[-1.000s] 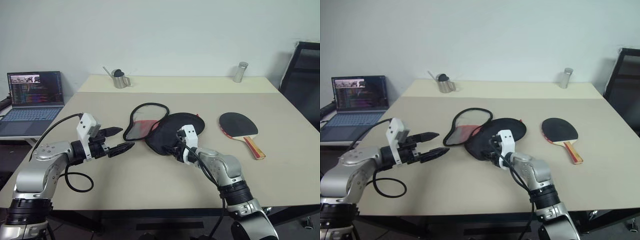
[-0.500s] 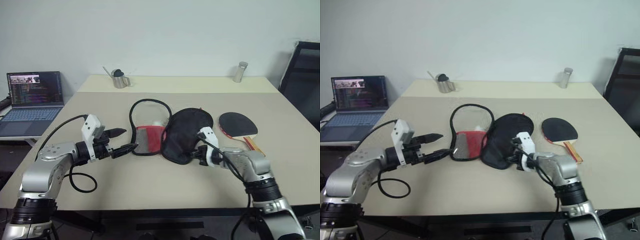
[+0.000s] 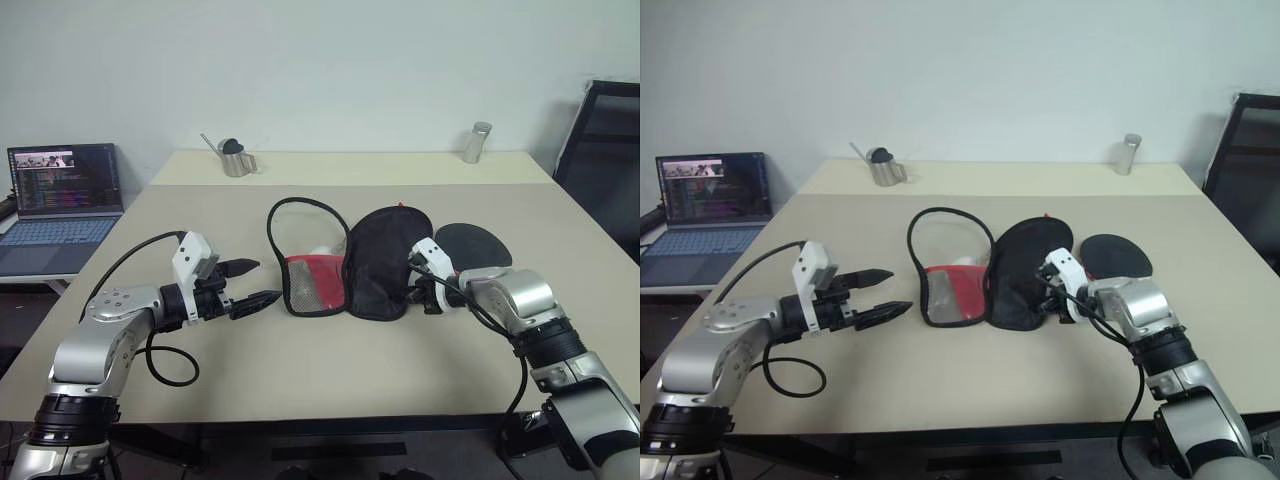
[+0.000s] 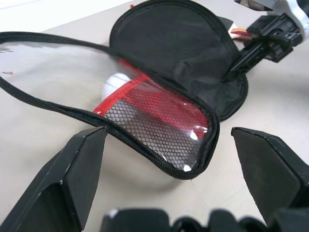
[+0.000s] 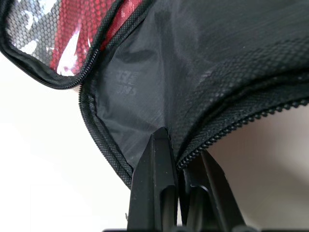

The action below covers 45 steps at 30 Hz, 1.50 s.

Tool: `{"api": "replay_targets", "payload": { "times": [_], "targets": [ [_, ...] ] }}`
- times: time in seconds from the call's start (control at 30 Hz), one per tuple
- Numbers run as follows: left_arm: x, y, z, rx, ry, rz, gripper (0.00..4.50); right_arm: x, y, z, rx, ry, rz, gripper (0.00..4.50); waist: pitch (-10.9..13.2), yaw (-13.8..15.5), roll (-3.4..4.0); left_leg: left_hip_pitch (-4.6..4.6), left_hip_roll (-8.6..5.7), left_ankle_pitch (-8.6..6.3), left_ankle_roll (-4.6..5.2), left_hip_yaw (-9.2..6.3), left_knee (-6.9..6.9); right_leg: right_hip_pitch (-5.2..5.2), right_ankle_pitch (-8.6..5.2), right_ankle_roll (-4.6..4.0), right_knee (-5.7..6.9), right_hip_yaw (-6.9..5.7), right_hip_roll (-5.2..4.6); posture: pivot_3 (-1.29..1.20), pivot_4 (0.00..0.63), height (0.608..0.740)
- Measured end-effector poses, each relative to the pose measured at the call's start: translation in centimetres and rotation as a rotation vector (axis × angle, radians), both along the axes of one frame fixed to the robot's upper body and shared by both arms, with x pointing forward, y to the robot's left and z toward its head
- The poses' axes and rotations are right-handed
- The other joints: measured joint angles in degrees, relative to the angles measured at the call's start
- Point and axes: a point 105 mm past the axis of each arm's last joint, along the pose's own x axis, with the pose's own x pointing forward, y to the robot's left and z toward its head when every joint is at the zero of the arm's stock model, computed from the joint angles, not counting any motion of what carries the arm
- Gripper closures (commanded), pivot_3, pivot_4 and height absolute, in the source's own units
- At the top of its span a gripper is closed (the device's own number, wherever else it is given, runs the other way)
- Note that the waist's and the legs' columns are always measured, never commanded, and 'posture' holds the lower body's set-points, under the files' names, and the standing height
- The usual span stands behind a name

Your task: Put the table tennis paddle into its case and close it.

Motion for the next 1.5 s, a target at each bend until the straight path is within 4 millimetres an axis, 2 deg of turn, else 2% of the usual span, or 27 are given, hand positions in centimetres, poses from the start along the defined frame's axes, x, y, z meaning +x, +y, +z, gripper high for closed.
{"api": "replay_targets", "payload": {
  "times": [0.17, 0.4, 0.53, 0.73, 0.83, 1.03, 1.2, 1.33, 1.5],
  "targets": [
    [0.0, -0.1, 0.0, -0.001, -0.001, -0.001, 0.00, 1.7, 0.4, 0.2, -0.023, -0.035, 0.006, 4.47, 0.0, -0.1, 0.00, 0.00, 0.08, 0.00, 0.00, 0.11, 0.01, -0.05, 0.06, -0.08, 0.01, 0.11, 0.09, 0.00, 0.150, 0.740],
    [0.1, -0.4, -0.2, 0.000, 0.001, -0.008, 0.00, 3.0, -0.5, 0.3, -0.056, -0.040, 0.003, 4.47, 0.0, -0.1, 0.00, 0.01, 0.13, 0.00, -0.01, 0.55, 0.01, -0.14, 0.11, -0.06, 0.03, 0.57, 0.17, 0.00, 0.150, 0.740],
    [0.2, -0.7, -0.2, 0.004, 0.001, -0.019, 0.00, 3.3, -1.2, 0.3, -0.078, -0.036, 0.001, 3.52, 0.0, -0.1, 0.00, 0.05, 0.20, 0.00, -0.01, 0.77, 0.02, -0.19, 0.19, -0.06, 0.02, 0.81, 0.27, 0.00, 0.150, 0.740],
    [0.4, -0.9, -0.2, 0.000, -0.005, -0.022, 0.00, 3.6, -2.8, 0.4, -0.107, -0.048, -0.026, 1.38, 0.0, -0.2, 0.00, 0.08, 0.30, -0.01, -0.02, 0.91, 0.02, -0.24, 0.24, -0.11, 0.01, 0.97, 0.38, 0.00, 0.150, 0.740],
    [0.4, -1.2, -0.4, 0.003, -0.004, -0.033, 0.00, 4.3, -3.5, 1.3, -0.137, -0.102, -0.045, 0.33, 0.0, -0.3, 0.00, 0.08, 0.33, -0.01, -0.02, 0.99, 0.01, -0.29, 0.27, -0.15, 0.02, 1.05, 0.43, 0.00, 0.150, 0.740],
    [0.5, -1.5, -0.4, 0.008, -0.005, -0.039, 0.00, 4.9, -5.7, 3.3, -0.162, -0.189, -0.086, 0.33, 0.0, -0.3, 0.00, 0.08, 0.37, -0.02, -0.03, 1.05, 0.02, -0.30, 0.29, -0.16, 0.00, 1.11, 0.46, 0.00, 0.150, 0.740],
    [0.4, -1.6, -0.4, 0.007, -0.004, -0.049, 0.00, 3.3, -7.9, 5.1, -0.100, -0.205, -0.116, 0.33, 0.0, -0.2, -0.01, 0.08, 0.37, -0.03, -0.06, 1.06, 0.01, -0.29, 0.29, -0.16, -0.04, 1.11, 0.46, 0.00, 0.150, 0.740],
    [0.4, -1.6, -0.3, 0.006, -0.003, -0.057, 0.00, 2.4, -9.1, 5.1, -0.028, -0.192, -0.209, 0.33, 0.0, -0.2, -0.01, 0.10, 0.43, -0.03, -0.07, 1.08, 0.05, -0.30, 0.32, -0.21, -0.01, 1.11, 0.49, 0.00, 0.150, 0.740],
    [0.4, -0.9, 0.1, 0.013, -0.001, -0.058, 0.00, 2.1, -12.2, 4.4, -0.008, -0.219, -0.413, 0.33, 0.0, -0.3, -0.02, 0.10, 0.42, -0.04, -0.07, 1.11, 0.05, -0.30, 0.32, -0.21, -0.03, 1.11, 0.51, 0.00, 0.150, 0.740]
  ]
}}
